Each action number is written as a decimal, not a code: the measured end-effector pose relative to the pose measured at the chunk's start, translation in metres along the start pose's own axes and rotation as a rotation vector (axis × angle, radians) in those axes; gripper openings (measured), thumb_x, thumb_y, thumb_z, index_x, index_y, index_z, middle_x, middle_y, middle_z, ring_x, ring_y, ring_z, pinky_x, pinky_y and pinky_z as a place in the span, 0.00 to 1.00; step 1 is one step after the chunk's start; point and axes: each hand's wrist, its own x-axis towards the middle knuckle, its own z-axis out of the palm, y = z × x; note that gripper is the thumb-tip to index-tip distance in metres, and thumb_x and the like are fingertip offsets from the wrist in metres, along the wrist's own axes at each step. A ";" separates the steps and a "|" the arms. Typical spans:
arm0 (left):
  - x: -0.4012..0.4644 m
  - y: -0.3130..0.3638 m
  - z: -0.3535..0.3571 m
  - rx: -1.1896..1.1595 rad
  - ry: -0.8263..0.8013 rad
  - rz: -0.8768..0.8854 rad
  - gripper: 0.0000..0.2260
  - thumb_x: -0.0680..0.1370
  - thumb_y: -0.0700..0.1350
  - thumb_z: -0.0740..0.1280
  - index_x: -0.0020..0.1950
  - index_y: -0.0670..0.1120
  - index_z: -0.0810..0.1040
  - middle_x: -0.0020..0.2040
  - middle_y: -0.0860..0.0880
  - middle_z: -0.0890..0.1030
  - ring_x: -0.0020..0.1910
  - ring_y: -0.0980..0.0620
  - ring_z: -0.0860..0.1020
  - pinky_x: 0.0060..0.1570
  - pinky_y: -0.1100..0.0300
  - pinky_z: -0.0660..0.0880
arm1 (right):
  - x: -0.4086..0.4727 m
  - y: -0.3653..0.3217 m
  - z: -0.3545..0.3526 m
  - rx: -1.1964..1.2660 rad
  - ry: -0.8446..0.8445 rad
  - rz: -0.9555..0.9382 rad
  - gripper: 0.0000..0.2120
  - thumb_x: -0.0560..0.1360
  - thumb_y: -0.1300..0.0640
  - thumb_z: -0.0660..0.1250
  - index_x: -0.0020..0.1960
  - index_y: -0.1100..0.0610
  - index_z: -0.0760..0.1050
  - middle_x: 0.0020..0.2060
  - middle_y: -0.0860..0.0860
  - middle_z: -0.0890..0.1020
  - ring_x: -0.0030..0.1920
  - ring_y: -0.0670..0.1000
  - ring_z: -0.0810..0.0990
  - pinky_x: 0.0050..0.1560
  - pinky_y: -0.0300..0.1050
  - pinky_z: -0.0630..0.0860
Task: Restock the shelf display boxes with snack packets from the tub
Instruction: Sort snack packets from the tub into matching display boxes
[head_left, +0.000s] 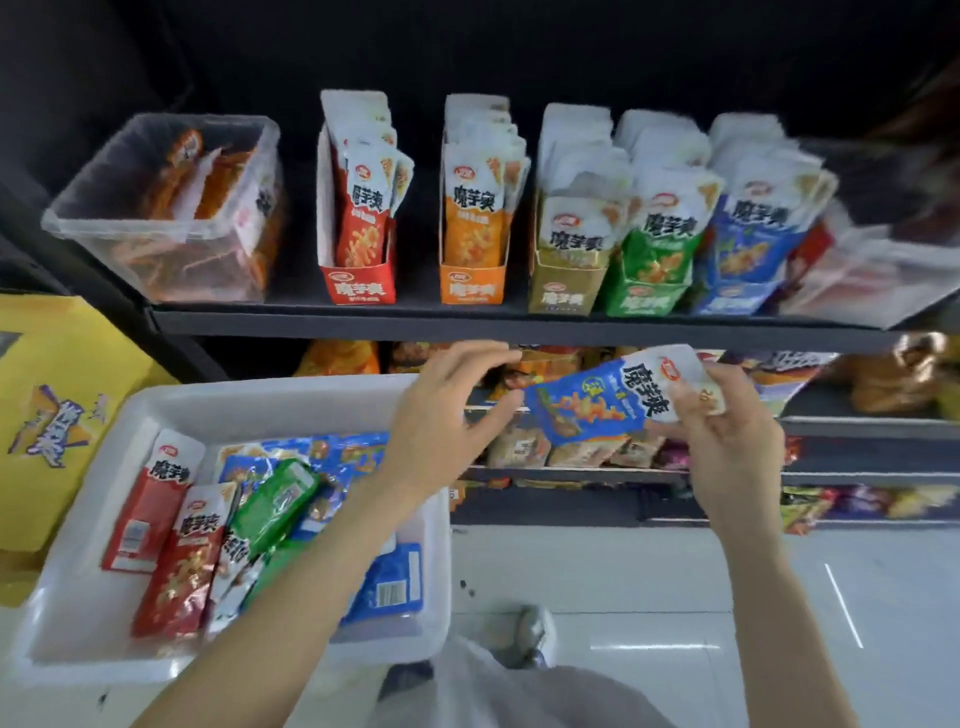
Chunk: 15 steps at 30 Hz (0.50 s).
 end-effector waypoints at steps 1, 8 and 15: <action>0.012 0.012 0.012 0.003 0.023 0.025 0.15 0.77 0.52 0.64 0.61 0.48 0.78 0.60 0.53 0.78 0.60 0.57 0.72 0.61 0.70 0.64 | 0.011 0.004 -0.019 0.006 0.073 -0.030 0.04 0.79 0.58 0.64 0.53 0.51 0.74 0.41 0.42 0.81 0.35 0.40 0.83 0.31 0.34 0.76; 0.103 0.078 0.100 0.118 -0.123 0.193 0.16 0.79 0.48 0.64 0.66 0.47 0.75 0.64 0.49 0.76 0.65 0.50 0.69 0.64 0.58 0.62 | 0.096 0.008 -0.089 0.112 0.453 -0.198 0.01 0.80 0.61 0.61 0.51 0.56 0.70 0.41 0.36 0.77 0.40 0.36 0.77 0.43 0.47 0.83; 0.151 0.100 0.155 0.416 -0.229 0.264 0.23 0.77 0.48 0.64 0.72 0.45 0.68 0.69 0.48 0.71 0.68 0.46 0.66 0.67 0.51 0.60 | 0.186 0.014 -0.104 -0.327 0.330 -0.427 0.09 0.78 0.58 0.61 0.54 0.59 0.76 0.36 0.48 0.81 0.35 0.52 0.82 0.33 0.49 0.75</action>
